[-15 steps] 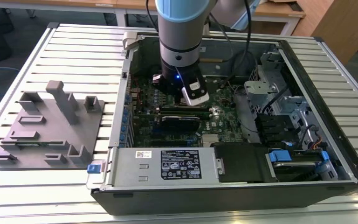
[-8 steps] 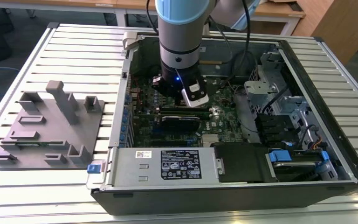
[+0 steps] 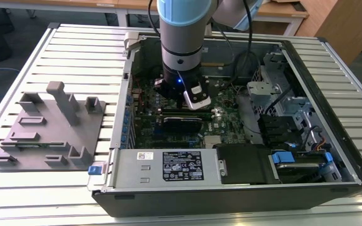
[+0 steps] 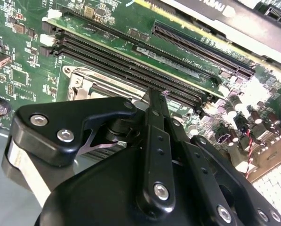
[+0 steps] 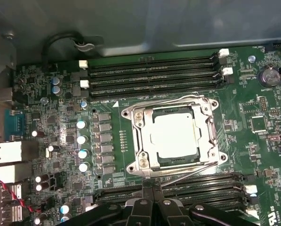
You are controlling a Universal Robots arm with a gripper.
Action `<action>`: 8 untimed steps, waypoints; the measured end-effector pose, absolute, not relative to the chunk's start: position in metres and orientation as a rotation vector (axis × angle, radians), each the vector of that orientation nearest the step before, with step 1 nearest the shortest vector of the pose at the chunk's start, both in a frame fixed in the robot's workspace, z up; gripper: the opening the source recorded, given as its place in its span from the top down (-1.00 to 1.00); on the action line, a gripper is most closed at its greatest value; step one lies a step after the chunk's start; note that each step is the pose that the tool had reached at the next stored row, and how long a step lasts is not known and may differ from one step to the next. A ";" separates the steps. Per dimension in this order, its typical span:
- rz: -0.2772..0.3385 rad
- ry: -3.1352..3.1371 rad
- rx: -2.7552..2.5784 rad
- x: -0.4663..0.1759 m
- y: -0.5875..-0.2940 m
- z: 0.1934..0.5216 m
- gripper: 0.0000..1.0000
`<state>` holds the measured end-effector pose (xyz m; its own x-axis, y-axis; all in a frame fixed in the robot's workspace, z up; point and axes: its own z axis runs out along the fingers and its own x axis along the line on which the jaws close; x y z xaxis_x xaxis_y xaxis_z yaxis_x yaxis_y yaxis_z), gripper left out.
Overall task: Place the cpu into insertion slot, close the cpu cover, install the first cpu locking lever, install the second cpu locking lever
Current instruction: 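Install the second cpu locking lever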
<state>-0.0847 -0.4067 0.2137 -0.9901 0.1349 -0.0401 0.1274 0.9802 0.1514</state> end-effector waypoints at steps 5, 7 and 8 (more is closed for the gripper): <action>0.224 3.076 0.204 -0.085 -0.406 0.210 0.80; 0.220 3.076 0.204 -0.085 -0.406 0.209 0.80; 0.218 3.077 0.203 -0.085 -0.406 0.209 0.80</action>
